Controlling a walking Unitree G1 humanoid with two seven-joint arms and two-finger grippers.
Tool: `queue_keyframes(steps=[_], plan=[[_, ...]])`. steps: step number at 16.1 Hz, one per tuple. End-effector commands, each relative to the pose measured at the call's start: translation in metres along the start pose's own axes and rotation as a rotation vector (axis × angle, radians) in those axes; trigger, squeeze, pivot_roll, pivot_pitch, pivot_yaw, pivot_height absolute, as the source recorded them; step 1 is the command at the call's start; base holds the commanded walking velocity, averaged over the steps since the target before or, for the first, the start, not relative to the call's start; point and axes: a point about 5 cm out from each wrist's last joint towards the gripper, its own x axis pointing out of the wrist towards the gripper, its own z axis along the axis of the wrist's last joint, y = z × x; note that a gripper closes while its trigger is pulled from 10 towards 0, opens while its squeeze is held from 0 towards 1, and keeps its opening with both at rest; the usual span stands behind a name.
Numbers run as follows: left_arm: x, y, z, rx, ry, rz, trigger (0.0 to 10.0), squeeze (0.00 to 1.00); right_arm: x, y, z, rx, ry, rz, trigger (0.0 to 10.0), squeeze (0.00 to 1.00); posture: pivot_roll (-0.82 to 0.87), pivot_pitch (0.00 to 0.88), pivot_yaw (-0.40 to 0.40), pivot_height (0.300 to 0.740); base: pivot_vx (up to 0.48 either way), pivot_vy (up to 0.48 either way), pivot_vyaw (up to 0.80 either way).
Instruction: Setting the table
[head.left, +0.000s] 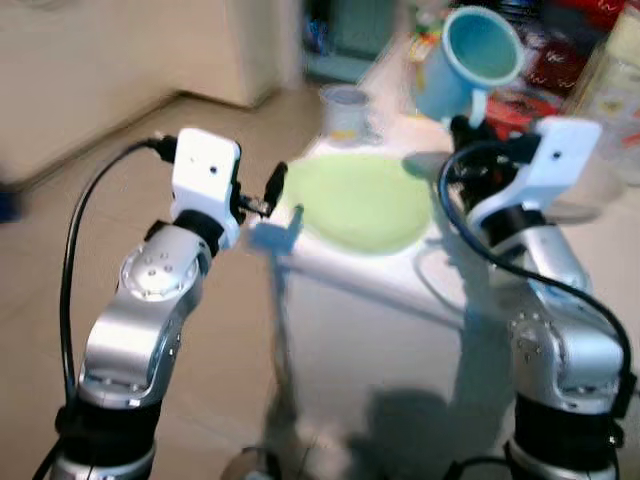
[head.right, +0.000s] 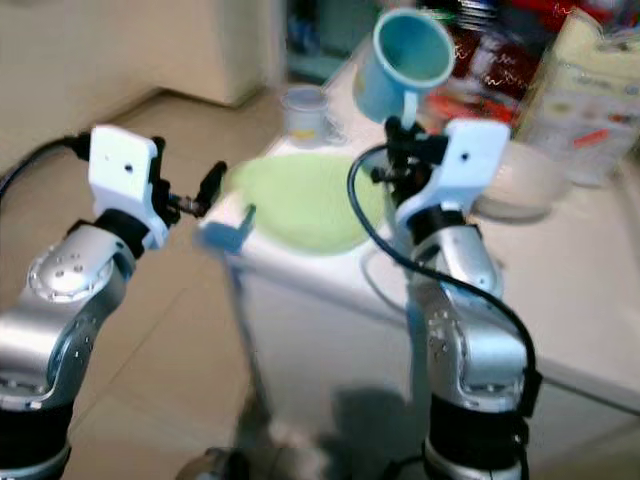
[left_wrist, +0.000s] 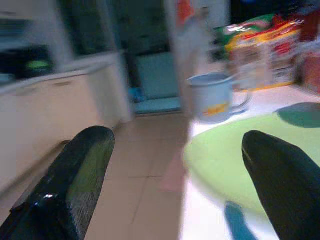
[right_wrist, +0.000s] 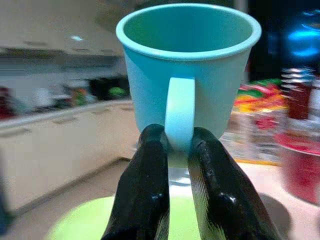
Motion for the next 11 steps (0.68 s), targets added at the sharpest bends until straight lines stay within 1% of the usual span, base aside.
queue_keyframes(steps=[1,6,9,10,11], plan=[[-0.001,0.002,-0.001,0.01,0.001,0.005,10.0,0.0,-0.004,-0.001,-0.002,0.004,0.022,-0.008,10.0,0.0,0.03,0.0,0.001,0.74,-0.304,0.0,0.0],[0.003,0.004,0.0,0.018,-0.006,0.007,10.0,0.0,-0.003,-0.003,-0.003,-0.004,0.056,-0.031,10.0,0.0,0.02,0.0,0.0,0.74,-0.289,0.0,0.0],[0.004,0.005,-0.005,0.013,0.003,0.018,10.0,0.0,-0.007,-0.005,-0.005,-0.012,0.074,-0.043,10.0,0.0,0.02,0.0,0.003,0.74,0.0,0.0,0.0],[0.002,0.007,-0.016,-0.014,0.021,0.085,10.0,0.0,-0.02,-0.018,-0.017,-0.048,0.127,-0.095,10.0,0.0,0.02,0.0,0.0,0.74,0.0,0.0,0.0],[-0.003,0.009,-0.028,-0.017,0.048,0.119,10.0,0.0,-0.034,-0.027,-0.033,-0.07,0.19,-0.131,10.0,0.0,0.02,0.0,-0.002,0.74,0.0,0.0,-0.4]])
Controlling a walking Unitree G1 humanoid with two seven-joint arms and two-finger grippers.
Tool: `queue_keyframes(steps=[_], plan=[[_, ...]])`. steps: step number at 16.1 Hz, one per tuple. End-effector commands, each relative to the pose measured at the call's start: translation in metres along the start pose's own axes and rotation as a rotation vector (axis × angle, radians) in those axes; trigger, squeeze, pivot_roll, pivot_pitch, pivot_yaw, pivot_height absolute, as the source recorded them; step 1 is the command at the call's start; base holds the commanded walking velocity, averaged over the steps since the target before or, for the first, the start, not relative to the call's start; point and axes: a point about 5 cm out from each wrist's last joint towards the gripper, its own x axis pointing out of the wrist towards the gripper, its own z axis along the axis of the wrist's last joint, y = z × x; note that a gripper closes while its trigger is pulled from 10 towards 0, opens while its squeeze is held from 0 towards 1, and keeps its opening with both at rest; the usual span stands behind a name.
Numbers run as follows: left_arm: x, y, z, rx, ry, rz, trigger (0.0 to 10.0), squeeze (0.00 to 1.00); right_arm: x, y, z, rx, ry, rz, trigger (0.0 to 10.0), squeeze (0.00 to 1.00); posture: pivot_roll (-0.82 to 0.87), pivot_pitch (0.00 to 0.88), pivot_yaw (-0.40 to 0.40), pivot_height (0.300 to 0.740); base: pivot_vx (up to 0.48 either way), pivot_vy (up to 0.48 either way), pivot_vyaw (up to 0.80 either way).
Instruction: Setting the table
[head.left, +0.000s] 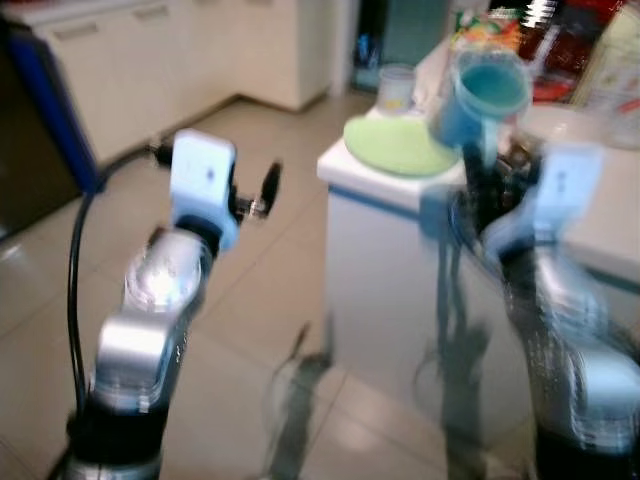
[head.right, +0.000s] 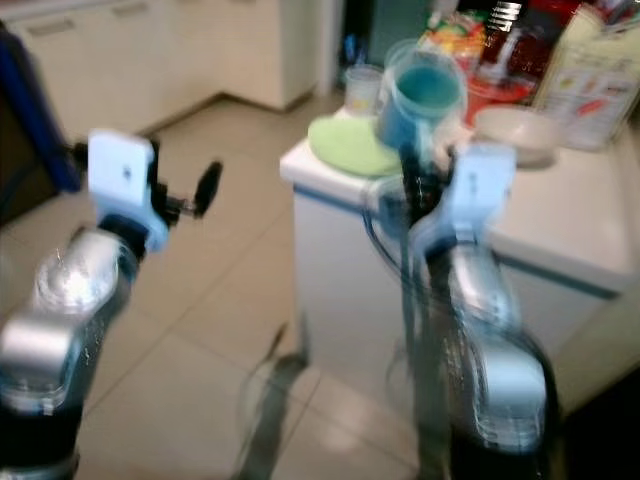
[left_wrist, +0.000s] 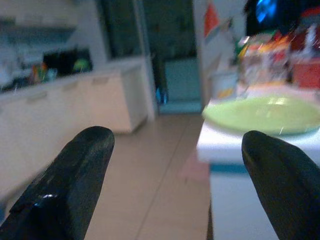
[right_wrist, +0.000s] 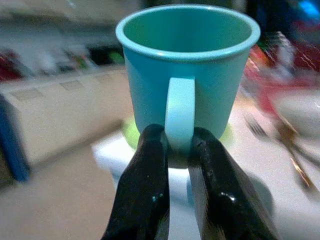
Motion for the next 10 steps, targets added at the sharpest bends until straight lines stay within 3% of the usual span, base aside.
queue_keyframes(steps=[1,4,5,7,10], plan=[[0.0,0.003,-0.003,0.016,0.009,0.019,10.0,0.0,0.001,-0.002,0.002,-0.017,-0.015,-0.018,10.0,0.0,0.02,0.0,-0.003,0.74,0.0,0.0,-0.63],[-0.004,0.007,-0.009,0.022,0.021,0.029,10.0,0.0,-0.003,0.003,-0.005,0.009,0.01,-0.036,10.0,0.0,0.02,0.0,-0.002,0.74,0.0,-0.097,-0.69],[-0.003,0.001,-0.014,0.025,0.036,0.039,10.0,0.0,-0.005,0.004,-0.015,0.031,0.043,-0.046,10.0,0.0,0.04,0.0,-0.025,0.74,0.0,-0.461,0.0],[0.001,0.0,-0.012,0.002,0.024,0.063,10.0,0.0,-0.003,0.008,-0.023,0.013,0.074,-0.018,10.0,0.0,0.01,0.0,0.004,0.74,0.0,-0.461,0.0],[0.01,-0.004,-0.011,-0.001,0.014,0.065,10.0,0.0,-0.004,-0.004,-0.035,0.015,0.131,-0.091,10.0,0.0,0.01,0.0,0.007,0.74,0.0,-0.463,0.0]])
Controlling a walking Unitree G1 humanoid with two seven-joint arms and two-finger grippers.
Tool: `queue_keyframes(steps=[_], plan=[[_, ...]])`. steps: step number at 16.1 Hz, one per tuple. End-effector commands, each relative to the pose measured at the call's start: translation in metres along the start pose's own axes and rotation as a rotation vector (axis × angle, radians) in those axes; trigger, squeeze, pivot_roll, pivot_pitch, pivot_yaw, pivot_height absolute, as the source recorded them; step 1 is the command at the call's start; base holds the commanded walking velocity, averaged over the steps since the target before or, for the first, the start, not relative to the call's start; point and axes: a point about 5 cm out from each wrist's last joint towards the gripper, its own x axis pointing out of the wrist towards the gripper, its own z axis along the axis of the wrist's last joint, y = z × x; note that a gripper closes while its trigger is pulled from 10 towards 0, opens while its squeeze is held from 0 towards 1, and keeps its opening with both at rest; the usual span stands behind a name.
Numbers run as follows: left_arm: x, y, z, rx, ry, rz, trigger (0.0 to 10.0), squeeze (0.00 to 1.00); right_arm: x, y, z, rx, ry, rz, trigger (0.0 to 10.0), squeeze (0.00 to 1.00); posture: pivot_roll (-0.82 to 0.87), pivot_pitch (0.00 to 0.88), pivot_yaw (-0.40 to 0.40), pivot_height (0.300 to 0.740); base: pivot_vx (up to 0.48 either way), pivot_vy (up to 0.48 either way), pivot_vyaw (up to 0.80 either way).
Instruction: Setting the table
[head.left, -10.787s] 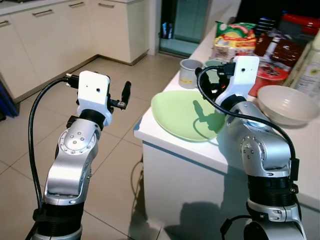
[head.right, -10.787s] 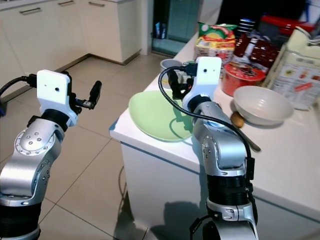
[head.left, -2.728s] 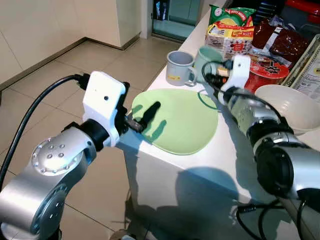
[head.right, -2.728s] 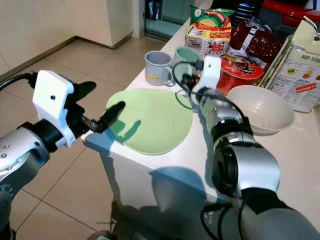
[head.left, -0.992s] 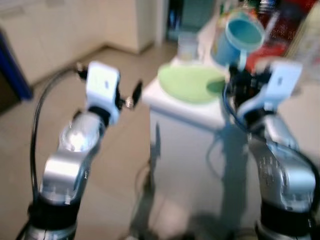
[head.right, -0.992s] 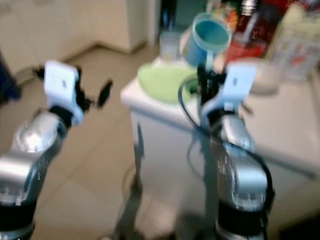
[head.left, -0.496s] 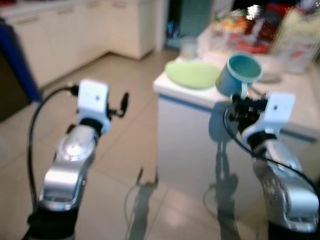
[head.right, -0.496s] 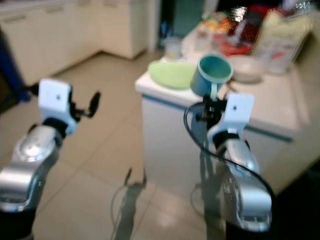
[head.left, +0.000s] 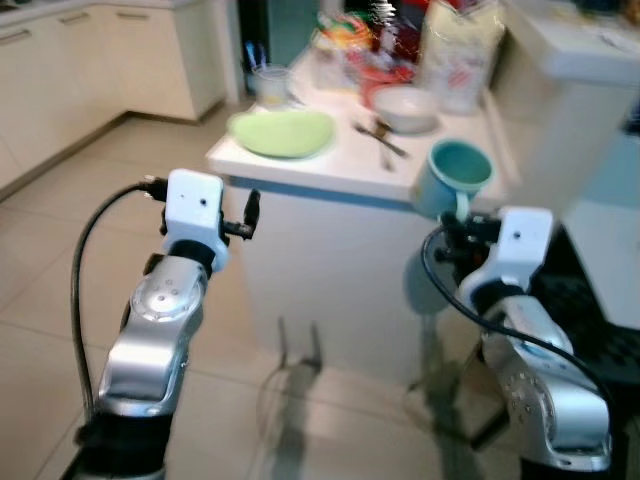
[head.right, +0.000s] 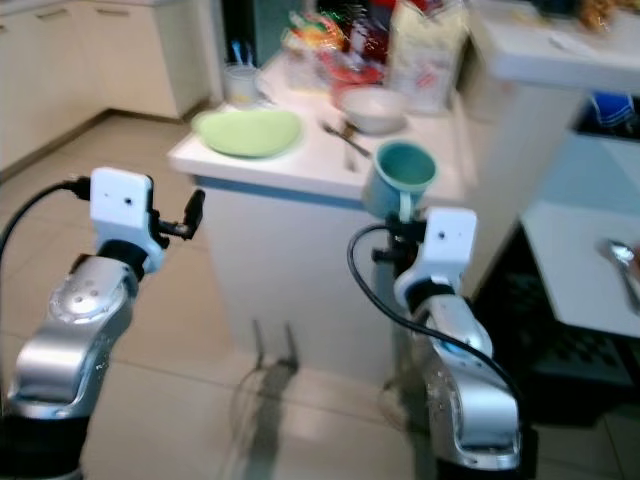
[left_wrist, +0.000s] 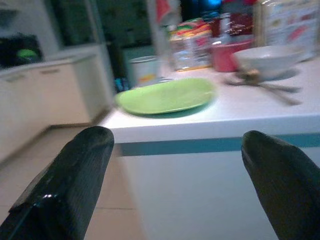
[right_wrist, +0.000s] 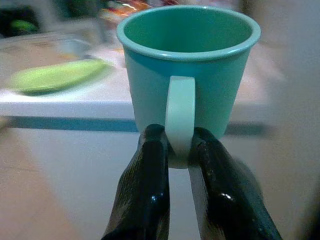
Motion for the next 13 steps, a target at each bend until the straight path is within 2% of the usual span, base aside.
queue_keyframes(steps=[1,3,11,13], plan=[[0.0033,0.0019,0.0089,0.014,-0.036,0.015,10.0,0.0,0.0028,-0.004,0.0048,-0.007,-0.022,-0.04,10.0,0.0,0.01,0.0,0.007,0.74,0.0,-0.461,0.0],[0.0029,-0.0037,0.0085,0.029,-0.038,-0.007,10.0,0.0,0.0031,-0.0055,0.0054,-0.005,-0.027,-0.052,10.0,0.0,0.01,0.0,0.002,0.74,0.0,-0.461,0.0],[0.0036,-0.0056,0.01,0.052,-0.048,-0.017,10.0,0.0,0.0106,-0.0047,0.0069,-0.03,-0.029,-0.048,10.0,0.0,0.02,0.0,-0.004,0.74,0.0,-0.462,0.0],[0.0039,-0.0071,0.0092,0.053,-0.046,-0.023,10.0,0.0,0.0111,-0.0087,0.0081,-0.035,-0.028,-0.068,10.0,0.0,0.01,0.0,0.004,0.74,0.0,-0.461,0.0]])
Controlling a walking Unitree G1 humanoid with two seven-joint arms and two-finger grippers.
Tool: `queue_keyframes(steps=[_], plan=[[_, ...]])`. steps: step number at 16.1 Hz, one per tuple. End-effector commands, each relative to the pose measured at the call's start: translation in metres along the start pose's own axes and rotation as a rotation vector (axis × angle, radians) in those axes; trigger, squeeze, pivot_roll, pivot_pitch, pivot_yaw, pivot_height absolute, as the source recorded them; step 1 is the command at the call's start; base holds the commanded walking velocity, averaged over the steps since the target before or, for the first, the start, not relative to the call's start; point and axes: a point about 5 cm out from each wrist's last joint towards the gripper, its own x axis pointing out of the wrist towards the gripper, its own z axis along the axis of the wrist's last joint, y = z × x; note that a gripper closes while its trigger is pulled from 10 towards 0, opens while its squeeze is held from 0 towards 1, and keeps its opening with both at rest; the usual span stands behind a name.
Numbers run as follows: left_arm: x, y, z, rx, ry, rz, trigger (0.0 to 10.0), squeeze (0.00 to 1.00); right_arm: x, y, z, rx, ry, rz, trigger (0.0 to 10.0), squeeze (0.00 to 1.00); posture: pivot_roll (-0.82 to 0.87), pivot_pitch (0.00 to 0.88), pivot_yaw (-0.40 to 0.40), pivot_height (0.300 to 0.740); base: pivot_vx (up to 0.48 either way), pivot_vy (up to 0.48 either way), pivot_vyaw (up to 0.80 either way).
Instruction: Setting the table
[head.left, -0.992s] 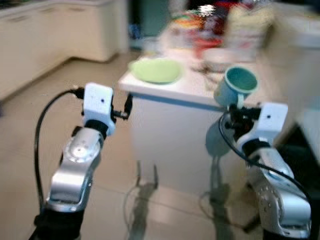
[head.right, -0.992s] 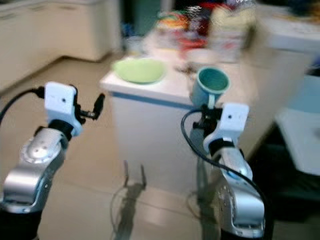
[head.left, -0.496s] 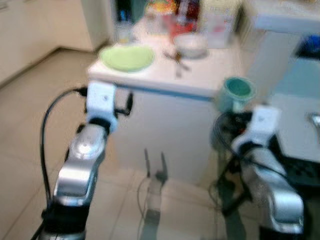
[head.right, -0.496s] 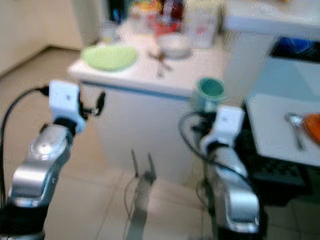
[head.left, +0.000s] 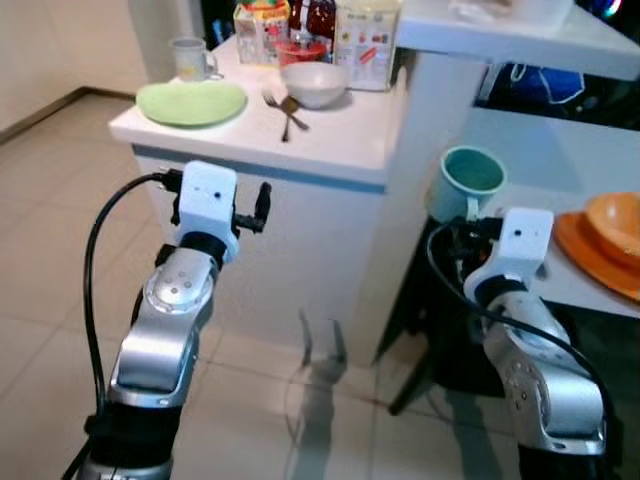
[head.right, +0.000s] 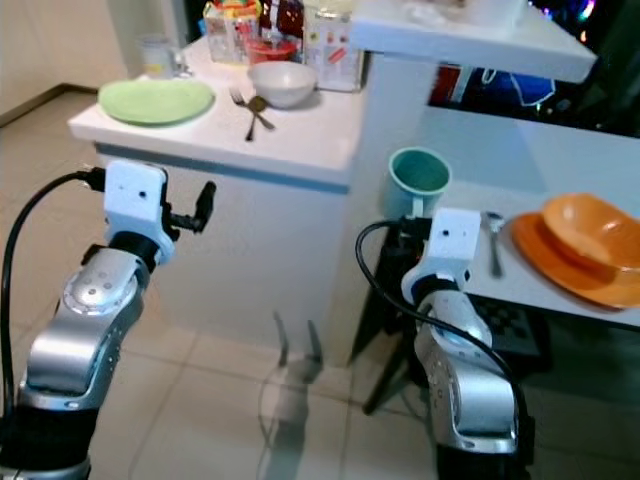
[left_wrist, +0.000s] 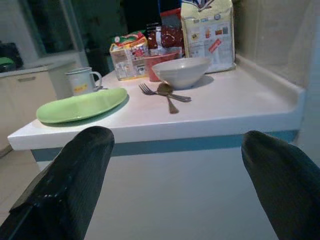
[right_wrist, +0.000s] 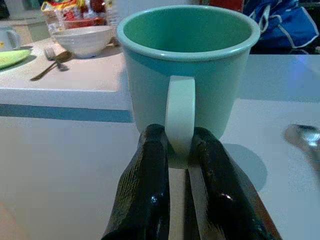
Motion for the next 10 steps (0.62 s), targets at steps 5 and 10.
queue_keyframes(steps=[5,10], plan=[[0.0016,-0.0074,0.0026,0.007,-0.015,-0.032,10.0,0.0,0.0016,-0.0156,0.0055,-0.013,-0.022,-0.07,10.0,0.0,0.0,0.0,0.011,0.74,0.0,-0.461,0.0],[0.0018,-0.0097,0.0028,0.014,-0.019,-0.047,10.0,0.0,0.0029,-0.021,0.0066,0.001,-0.023,-0.106,10.0,0.0,-0.01,0.0,0.016,0.74,0.0,-0.461,0.0]])
